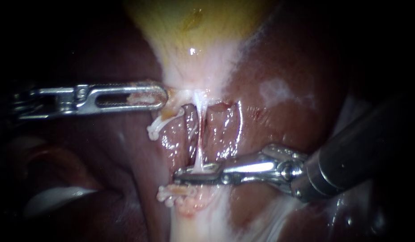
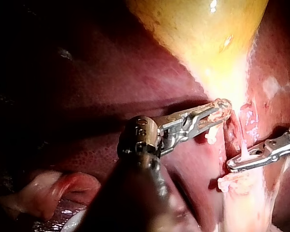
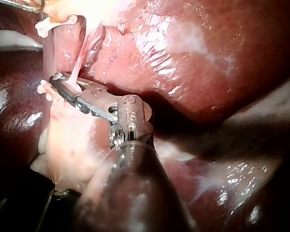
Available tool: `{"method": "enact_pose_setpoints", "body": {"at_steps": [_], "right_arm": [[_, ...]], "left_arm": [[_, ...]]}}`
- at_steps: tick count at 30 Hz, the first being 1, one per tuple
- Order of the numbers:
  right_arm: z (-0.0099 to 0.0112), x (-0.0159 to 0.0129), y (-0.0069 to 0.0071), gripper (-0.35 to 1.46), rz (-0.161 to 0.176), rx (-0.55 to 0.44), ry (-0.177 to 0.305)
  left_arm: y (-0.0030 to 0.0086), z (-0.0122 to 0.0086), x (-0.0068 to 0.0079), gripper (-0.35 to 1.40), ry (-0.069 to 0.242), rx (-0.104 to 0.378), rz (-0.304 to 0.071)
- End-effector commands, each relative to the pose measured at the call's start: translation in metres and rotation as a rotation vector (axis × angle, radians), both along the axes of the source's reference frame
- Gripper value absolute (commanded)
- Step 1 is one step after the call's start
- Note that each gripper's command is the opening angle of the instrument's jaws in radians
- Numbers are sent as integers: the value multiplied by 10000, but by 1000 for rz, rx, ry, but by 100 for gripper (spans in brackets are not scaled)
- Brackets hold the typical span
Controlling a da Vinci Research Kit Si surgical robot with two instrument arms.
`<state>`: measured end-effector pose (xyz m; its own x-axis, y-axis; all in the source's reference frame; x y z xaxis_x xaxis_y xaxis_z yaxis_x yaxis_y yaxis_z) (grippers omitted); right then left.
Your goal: Going back first clip right tube
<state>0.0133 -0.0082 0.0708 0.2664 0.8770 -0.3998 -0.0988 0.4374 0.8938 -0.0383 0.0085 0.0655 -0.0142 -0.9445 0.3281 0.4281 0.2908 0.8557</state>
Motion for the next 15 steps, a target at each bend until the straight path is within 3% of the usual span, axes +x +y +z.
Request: {"method": "enact_pose_setpoints", "body": {"at_steps": [1,6,8,10,12,15], "right_arm": [[0,-1,0,-35,-1,-6,1],[-1,0,0,-33,-13,-20,6],[-2,1,-1,9,-20,-82,27],[-2,3,0,36,-24,-145,50],[-2,5,0,44,-26,-190,66],[-1,8,2,50,-7,-247,44]], "left_arm": [[0,0,0,-35,0,0,0],[0,0,0,-35,0,0,0],[-1,0,0,-35,1,-1,0],[-1,0,0,-35,1,-1,0],[-1,0,0,-35,1,-1,0],[-1,0,0,-35,1,-1,0]]}}
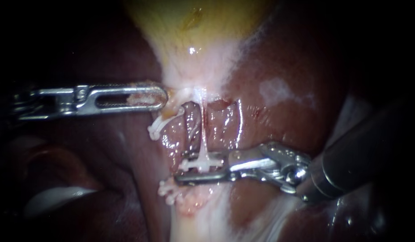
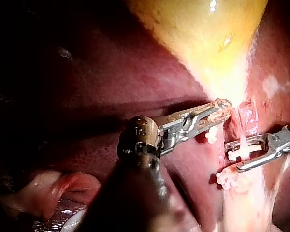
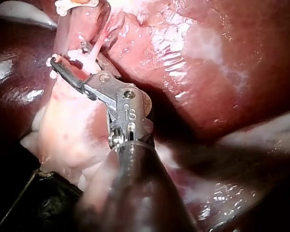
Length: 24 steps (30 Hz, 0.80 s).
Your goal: Going back first clip right tube
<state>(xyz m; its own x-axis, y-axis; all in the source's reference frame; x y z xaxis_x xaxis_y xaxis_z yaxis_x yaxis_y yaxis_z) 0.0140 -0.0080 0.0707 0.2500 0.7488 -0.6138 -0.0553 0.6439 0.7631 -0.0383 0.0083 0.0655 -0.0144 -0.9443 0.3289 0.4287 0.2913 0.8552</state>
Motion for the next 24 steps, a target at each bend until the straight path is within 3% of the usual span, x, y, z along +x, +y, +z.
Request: {"method": "enact_pose_setpoints", "body": {"at_steps": [1,14,17,24], "right_arm": [[1,0,1,50,-1,-17,0],[-1,-33,6,50,-36,-128,19],[-11,-56,13,50,-40,-183,17],[-51,-97,41,50,-85,-298,48]], "left_arm": [[0,0,0,-35,0,0,0],[-2,0,0,-35,1,-1,0],[-2,0,1,-35,0,-1,0],[-2,1,0,-35,1,-1,0]]}}
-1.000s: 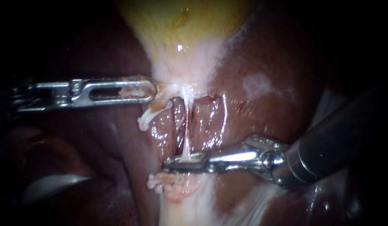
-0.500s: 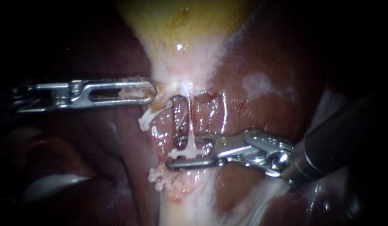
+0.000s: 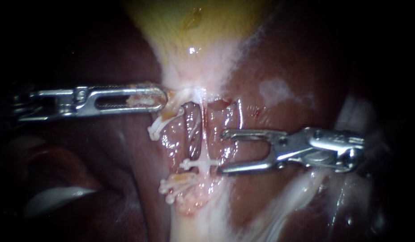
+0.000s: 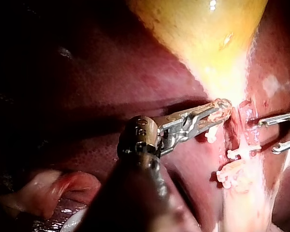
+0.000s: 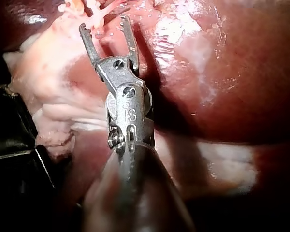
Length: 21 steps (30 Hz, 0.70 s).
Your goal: Going back first clip right tube
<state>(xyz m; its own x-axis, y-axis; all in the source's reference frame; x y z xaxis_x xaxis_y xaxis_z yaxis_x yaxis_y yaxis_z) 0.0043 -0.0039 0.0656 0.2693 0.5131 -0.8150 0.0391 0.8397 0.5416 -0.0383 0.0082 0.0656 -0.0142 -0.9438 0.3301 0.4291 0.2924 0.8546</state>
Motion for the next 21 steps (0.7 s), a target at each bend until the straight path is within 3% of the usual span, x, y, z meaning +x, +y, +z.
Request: {"method": "enact_pose_setpoints", "body": {"at_steps": [1,6,12,21], "right_arm": [[-7,-4,5,50,-5,-13,4],[-25,-18,18,50,-23,-67,16],[-27,-29,21,50,-30,-88,20],[-27,-33,21,50,-32,-88,21]], "left_arm": [[0,1,0,-35,0,0,0],[-3,4,-3,-35,2,-3,-2],[-8,16,-18,-35,1,-8,-2],[-12,63,-47,-35,27,-13,34]]}}
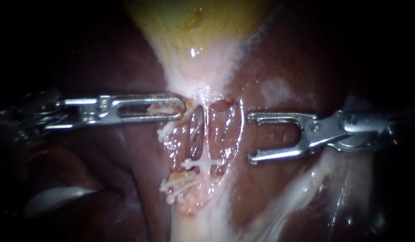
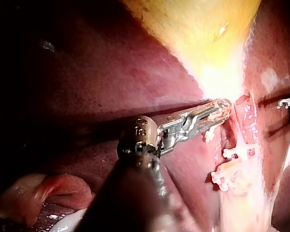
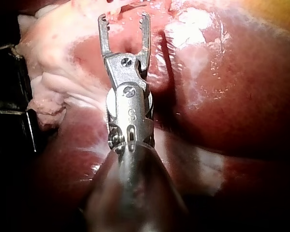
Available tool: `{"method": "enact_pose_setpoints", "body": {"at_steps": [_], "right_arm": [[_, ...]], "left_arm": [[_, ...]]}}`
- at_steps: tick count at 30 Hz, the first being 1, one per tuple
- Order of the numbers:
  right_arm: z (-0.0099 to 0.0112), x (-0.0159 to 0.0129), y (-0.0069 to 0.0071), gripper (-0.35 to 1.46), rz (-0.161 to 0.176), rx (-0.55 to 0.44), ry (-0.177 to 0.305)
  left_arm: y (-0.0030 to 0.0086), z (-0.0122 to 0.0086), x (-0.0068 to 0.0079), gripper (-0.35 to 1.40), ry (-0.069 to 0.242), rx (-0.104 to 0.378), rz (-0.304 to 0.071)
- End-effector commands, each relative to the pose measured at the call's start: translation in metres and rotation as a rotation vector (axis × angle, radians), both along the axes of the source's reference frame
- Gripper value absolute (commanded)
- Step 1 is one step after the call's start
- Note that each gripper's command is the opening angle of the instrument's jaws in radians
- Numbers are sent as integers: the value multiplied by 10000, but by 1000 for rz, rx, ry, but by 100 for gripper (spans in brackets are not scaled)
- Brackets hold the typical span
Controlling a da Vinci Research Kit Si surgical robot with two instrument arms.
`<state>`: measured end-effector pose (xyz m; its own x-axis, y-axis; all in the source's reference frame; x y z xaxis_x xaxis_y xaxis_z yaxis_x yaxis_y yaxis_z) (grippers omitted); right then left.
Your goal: Going back first clip right tube
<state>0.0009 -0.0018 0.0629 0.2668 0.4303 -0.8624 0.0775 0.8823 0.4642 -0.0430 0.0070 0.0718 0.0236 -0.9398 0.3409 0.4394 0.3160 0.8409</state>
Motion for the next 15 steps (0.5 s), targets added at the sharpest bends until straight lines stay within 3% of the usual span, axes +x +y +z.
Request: {"method": "enact_pose_setpoints", "body": {"at_steps": [1,6,15], "right_arm": [[0,-1,0,50,-1,0,0],[-1,-4,0,50,-2,0,1],[-4,-3,-3,50,-1,0,4]], "left_arm": [[1,6,-3,-35,8,-1,6],[3,20,-6,-35,14,-3,12],[2,17,-6,-35,14,-2,12]]}}
